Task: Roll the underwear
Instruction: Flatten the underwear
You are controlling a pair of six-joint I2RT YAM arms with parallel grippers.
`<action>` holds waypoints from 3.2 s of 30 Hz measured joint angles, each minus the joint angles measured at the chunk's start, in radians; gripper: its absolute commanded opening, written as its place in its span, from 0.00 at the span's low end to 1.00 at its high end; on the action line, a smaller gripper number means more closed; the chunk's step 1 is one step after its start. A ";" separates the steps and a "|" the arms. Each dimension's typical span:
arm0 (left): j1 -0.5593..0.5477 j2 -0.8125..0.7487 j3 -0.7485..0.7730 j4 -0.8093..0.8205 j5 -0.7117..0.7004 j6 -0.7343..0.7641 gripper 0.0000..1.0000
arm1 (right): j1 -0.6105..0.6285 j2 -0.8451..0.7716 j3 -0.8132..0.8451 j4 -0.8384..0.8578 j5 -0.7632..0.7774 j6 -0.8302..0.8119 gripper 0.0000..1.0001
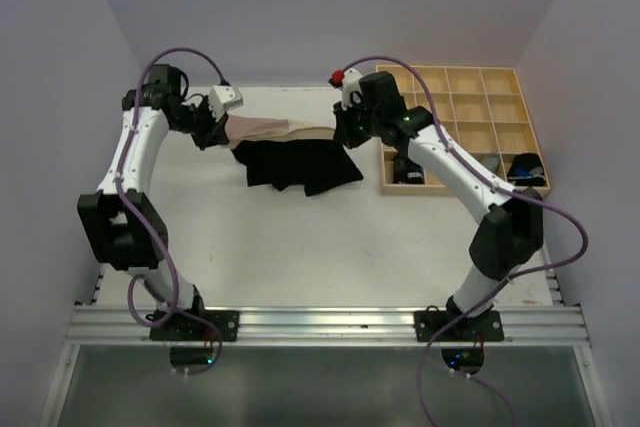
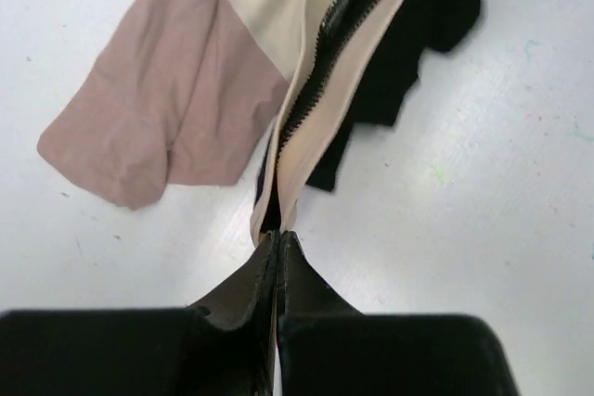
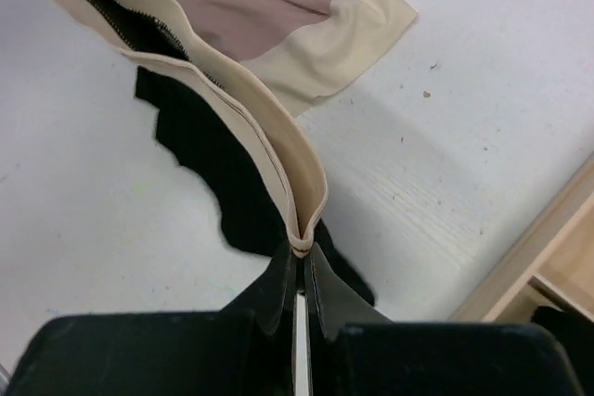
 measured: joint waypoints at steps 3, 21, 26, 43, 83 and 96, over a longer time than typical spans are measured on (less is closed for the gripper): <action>-0.001 -0.150 -0.167 0.045 0.005 0.079 0.00 | -0.001 -0.094 -0.046 0.025 -0.046 -0.073 0.03; -0.005 -0.483 -0.641 -0.056 0.037 0.335 0.50 | 0.042 -0.408 -0.472 -0.050 -0.199 -0.098 0.25; -0.005 -0.264 -0.592 0.069 0.029 0.185 0.43 | 0.067 -0.134 -0.426 0.022 -0.140 -0.003 0.16; -0.172 -0.073 -0.687 0.216 -0.229 0.116 0.29 | 0.190 0.145 -0.380 0.020 -0.062 0.115 0.17; 0.076 0.166 -0.465 0.110 -0.018 -0.171 0.08 | 0.173 0.066 -0.393 -0.074 0.153 0.086 0.17; 0.079 -0.270 -0.635 0.050 0.020 -0.060 0.00 | 0.173 0.110 -0.395 -0.069 0.161 0.077 0.15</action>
